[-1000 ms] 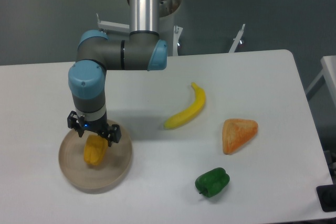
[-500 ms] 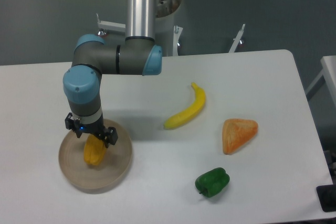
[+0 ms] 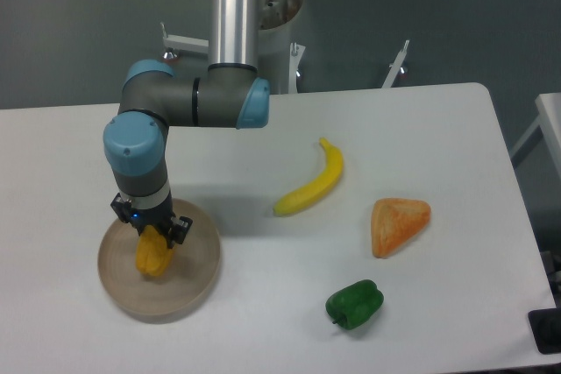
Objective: Pick up the yellow pepper from the plate
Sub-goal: 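Lift the yellow pepper off the plate and carry it toward the orange wedge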
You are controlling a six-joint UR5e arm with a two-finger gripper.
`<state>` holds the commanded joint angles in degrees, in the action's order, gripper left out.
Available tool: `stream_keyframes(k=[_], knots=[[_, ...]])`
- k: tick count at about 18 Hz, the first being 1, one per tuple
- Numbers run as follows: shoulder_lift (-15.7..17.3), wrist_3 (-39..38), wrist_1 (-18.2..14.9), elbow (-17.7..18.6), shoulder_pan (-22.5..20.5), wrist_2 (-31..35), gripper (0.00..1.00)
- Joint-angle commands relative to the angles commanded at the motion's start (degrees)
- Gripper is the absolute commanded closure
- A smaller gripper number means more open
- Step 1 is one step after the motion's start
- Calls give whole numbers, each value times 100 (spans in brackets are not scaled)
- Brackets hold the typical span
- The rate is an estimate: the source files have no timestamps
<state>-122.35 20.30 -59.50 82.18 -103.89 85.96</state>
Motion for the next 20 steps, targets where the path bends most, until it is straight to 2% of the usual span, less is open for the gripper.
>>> stream_keyframes(k=[3,6,9,14,18,20], knots=[[114,44,-17,-18,-35,26,60],[316,928,-79,52,-79,245,60],[544,1388,-114,70,-456,386,60],[791,2670,-158,-158,-1607,422,60],[730,3321,-167,-395,-2161,483,60],[625,3349,-176,-448,-2241,632,60]])
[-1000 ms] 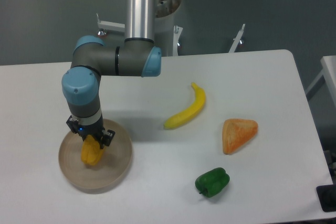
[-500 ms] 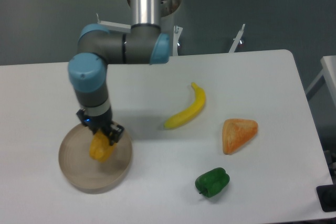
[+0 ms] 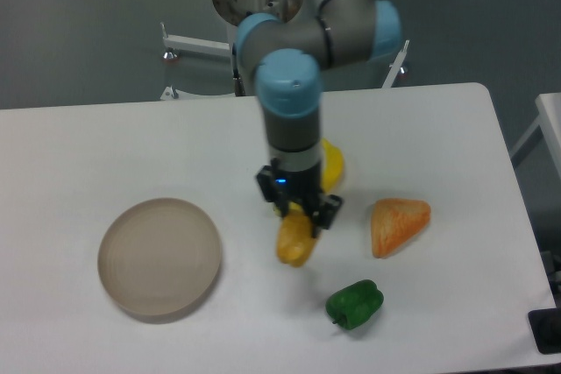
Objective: Pick up the yellow pepper from the plate
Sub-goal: 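Lift the yellow pepper off the plate and carry it toward the orange wedge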
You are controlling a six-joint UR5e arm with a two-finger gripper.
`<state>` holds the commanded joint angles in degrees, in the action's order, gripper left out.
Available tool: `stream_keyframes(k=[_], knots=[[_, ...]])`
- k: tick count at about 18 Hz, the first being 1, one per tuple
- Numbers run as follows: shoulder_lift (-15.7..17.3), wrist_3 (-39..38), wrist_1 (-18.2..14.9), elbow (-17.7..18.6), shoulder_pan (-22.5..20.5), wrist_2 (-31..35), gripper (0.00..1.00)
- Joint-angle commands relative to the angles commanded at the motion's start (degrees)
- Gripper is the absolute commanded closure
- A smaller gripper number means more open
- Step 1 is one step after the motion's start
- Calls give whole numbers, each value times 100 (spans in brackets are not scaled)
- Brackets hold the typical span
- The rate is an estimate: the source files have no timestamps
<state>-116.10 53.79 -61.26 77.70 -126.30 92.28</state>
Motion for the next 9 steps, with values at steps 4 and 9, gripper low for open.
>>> stream_keyframes(k=[4,9], knots=[[-80,0,-9,-176,-9,150,60],[-115,-9,0,-185,-9,194,60]])
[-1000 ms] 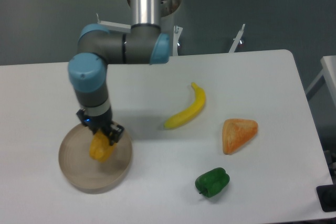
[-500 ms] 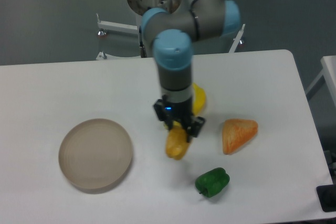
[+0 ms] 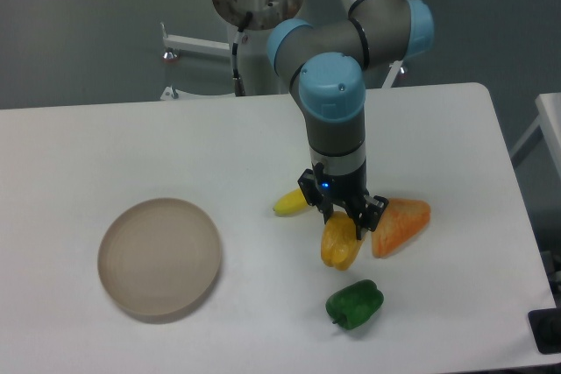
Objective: Pick up the yellow pepper from the plate
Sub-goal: 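Lift the yellow pepper off the plate and carry it toward the orange wedge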
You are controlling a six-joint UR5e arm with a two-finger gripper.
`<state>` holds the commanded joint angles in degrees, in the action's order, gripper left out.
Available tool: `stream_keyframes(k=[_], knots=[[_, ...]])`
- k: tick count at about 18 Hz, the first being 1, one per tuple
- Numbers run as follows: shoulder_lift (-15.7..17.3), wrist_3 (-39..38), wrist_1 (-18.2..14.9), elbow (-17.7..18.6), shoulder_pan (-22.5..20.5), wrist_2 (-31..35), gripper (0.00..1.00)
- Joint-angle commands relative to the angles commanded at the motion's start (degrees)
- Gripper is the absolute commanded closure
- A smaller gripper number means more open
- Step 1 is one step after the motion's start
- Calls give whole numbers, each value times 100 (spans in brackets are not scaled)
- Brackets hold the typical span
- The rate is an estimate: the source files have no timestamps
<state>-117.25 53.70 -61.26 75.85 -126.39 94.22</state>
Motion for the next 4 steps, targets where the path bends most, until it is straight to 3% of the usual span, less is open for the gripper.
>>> stream_keyframes(k=[4], knots=[[-18,0,0,-18,9,0,60]])
